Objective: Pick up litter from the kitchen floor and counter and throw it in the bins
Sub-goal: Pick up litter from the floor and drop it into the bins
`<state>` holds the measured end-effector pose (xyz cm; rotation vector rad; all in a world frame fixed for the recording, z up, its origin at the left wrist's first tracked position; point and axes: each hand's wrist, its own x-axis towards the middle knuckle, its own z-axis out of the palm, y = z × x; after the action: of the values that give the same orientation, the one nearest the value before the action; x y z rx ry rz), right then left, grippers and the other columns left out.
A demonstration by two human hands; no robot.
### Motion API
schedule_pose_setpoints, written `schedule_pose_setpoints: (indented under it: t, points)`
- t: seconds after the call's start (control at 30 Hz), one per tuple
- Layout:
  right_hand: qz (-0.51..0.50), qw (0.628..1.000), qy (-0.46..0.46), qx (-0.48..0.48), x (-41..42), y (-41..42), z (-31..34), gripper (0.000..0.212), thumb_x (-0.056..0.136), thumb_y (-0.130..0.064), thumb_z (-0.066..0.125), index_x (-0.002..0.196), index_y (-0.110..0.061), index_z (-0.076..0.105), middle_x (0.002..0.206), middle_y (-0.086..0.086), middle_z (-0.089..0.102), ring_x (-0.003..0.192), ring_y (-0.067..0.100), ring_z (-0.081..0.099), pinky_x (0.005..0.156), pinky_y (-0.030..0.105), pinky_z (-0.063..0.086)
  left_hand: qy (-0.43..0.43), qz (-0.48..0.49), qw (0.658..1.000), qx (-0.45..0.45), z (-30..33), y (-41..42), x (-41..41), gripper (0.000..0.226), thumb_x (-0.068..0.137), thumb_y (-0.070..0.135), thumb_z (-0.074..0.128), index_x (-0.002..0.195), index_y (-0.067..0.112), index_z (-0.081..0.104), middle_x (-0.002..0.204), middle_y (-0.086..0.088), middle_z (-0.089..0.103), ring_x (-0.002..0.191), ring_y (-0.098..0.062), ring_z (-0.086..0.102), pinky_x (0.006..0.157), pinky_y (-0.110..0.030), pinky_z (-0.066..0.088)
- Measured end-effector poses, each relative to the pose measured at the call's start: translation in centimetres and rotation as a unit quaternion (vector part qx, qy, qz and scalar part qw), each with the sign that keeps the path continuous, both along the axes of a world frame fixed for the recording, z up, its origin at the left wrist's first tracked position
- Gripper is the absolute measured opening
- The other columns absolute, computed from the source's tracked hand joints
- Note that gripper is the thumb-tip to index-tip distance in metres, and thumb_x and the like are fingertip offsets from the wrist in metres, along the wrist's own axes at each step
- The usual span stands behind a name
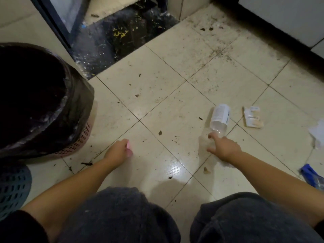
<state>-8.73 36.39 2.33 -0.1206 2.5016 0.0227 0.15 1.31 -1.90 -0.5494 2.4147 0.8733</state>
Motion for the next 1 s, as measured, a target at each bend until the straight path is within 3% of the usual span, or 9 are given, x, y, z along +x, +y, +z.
schedule_pose_setpoints:
  t: [0.13,0.2,0.3,0.43,0.53,0.6,0.77,0.9,1.0]
  points:
    - [-0.041,0.980,0.130,-0.147,-5.2,-4.7,4.4,0.045,0.095,-0.035,0.046,0.133,-0.016,0.032,0.089,0.023,0.063,0.065,0.028,0.050,0.057,0.033,0.037,0.075,0.048,0.995,0.054,4.3,0.9,-2.1,0.014,0.089,-0.001,0.043,0.084,0.010,0.049,0.097,-0.016,0.067,0.084,-0.028,0.062,0.075,-0.036,0.051]
    - [-0.040,0.957,0.172,-0.232,-7.8,-9.0,7.6,0.046,0.094,-0.038,0.041,0.132,-0.014,0.031,0.082,0.022,0.061,0.066,0.034,0.057,0.056,0.035,0.039,0.136,0.058,0.987,0.068,7.9,0.9,-3.7,0.009,0.092,0.003,0.043,0.090,0.007,0.052,0.093,-0.009,0.063,0.084,-0.023,0.060,0.074,-0.034,0.050]
    - [-0.005,0.918,0.224,-0.327,-10.3,-16.8,13.5,0.044,0.093,-0.035,0.044,0.132,-0.016,0.034,0.093,0.023,0.061,0.084,0.042,0.061,0.068,0.040,0.043,0.260,0.084,0.961,0.047,14.4,0.0,-6.0,0.006,0.092,0.008,0.048,0.093,0.006,0.054,0.089,-0.004,0.055,0.078,-0.019,0.052,0.065,-0.027,0.038]
    - [0.099,0.857,0.246,-0.441,-9.9,-26.4,21.6,0.040,0.093,-0.028,0.047,0.129,-0.014,0.036,0.104,0.025,0.063,0.087,0.043,0.061,0.068,0.039,0.043,0.379,0.146,0.914,0.024,23.8,-3.8,-6.0,0.006,0.087,0.003,0.052,0.090,0.008,0.054,0.086,-0.004,0.054,0.079,-0.017,0.049,0.059,-0.012,0.034]
    - [0.200,0.828,0.221,-0.476,-7.3,-31.9,25.9,0.040,0.093,-0.027,0.050,0.128,-0.013,0.038,0.106,0.025,0.065,0.093,0.042,0.062,0.066,0.036,0.035,0.411,0.220,0.885,-0.008,29.0,-7.9,-3.4,0.009,0.085,0.003,0.051,0.089,0.011,0.055,0.082,0.001,0.054,0.076,-0.017,0.049,0.060,-0.004,0.035]
    - [0.270,0.806,0.190,-0.492,-4.8,-35.1,27.6,0.038,0.093,-0.028,0.052,0.126,-0.015,0.040,0.096,0.019,0.065,0.089,0.041,0.063,0.066,0.038,0.038,0.415,0.280,0.865,-0.043,30.9,-10.9,-0.5,0.014,0.085,0.003,0.050,0.085,0.016,0.052,0.075,0.005,0.053,0.074,-0.018,0.048,0.058,-0.002,0.036]
    - [0.418,0.751,0.063,-0.507,3.5,-43.7,28.9,0.039,0.093,-0.027,0.054,0.126,-0.013,0.041,0.075,0.005,0.052,0.079,0.038,0.063,0.061,0.031,0.029,0.391,0.458,0.786,-0.141,31.7,-17.1,10.4,0.019,0.086,0.001,0.048,0.084,0.019,0.048,0.074,0.002,0.052,0.068,-0.016,0.046,0.052,0.001,0.037]
    - [0.517,0.723,-0.048,-0.456,11.8,-49.2,26.9,0.039,0.094,-0.030,0.050,0.127,-0.013,0.038,0.083,0.009,0.053,0.087,0.038,0.062,0.065,0.035,0.036,0.343,0.545,0.743,-0.182,29.4,-18.4,19.6,0.019,0.085,-0.001,0.047,0.088,0.018,0.050,0.084,-0.004,0.056,0.078,-0.020,0.050,0.052,-0.018,0.032]
    - [0.579,0.722,-0.109,-0.363,16.8,-52.5,23.0,0.041,0.096,-0.035,0.044,0.130,-0.015,0.031,0.086,0.016,0.057,0.083,0.039,0.061,0.065,0.038,0.040,0.327,0.574,0.722,-0.206,27.3,-18.1,24.0,0.019,0.085,-0.003,0.048,0.087,0.015,0.048,0.088,-0.005,0.055,0.083,-0.021,0.050,0.065,-0.022,0.028]
